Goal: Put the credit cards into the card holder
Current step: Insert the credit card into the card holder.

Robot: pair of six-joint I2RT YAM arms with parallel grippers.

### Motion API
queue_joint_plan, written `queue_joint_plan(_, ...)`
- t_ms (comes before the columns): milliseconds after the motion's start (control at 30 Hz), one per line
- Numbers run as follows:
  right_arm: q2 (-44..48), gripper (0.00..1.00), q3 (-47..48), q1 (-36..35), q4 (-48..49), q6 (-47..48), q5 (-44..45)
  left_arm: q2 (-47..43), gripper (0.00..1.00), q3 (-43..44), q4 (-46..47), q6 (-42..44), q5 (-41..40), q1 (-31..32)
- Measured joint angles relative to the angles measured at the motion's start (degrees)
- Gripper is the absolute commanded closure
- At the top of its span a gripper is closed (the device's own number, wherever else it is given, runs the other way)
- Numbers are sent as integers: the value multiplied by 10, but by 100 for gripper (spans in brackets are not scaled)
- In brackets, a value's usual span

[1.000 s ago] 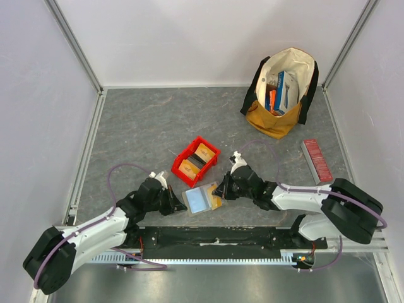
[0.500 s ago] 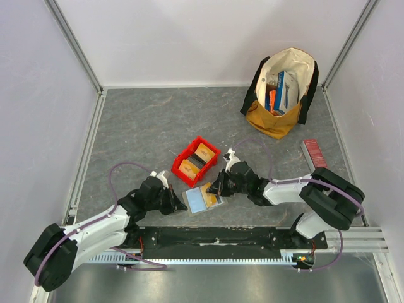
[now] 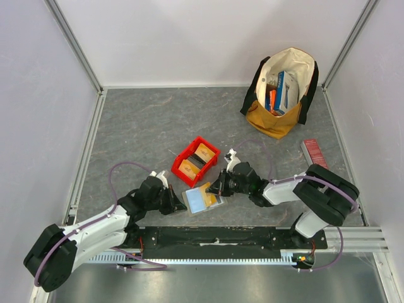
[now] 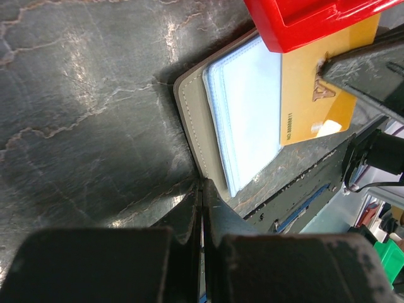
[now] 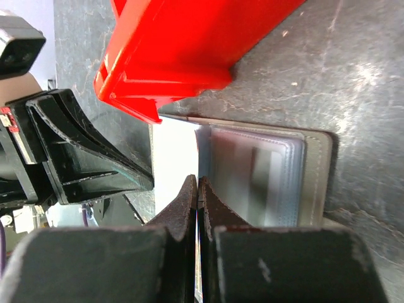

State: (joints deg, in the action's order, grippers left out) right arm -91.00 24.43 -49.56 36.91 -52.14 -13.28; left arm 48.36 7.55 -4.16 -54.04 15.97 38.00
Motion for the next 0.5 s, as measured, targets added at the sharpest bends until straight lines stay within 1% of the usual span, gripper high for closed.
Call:
queue_joint_plan(233, 35, 100, -5, 24, -7, 8, 0, -7, 98, 0, -7, 2, -5, 0)
queue_joint_plan(500, 6, 100, -9, 24, 7, 6, -17, -6, 98, 0, -7, 2, -5, 0)
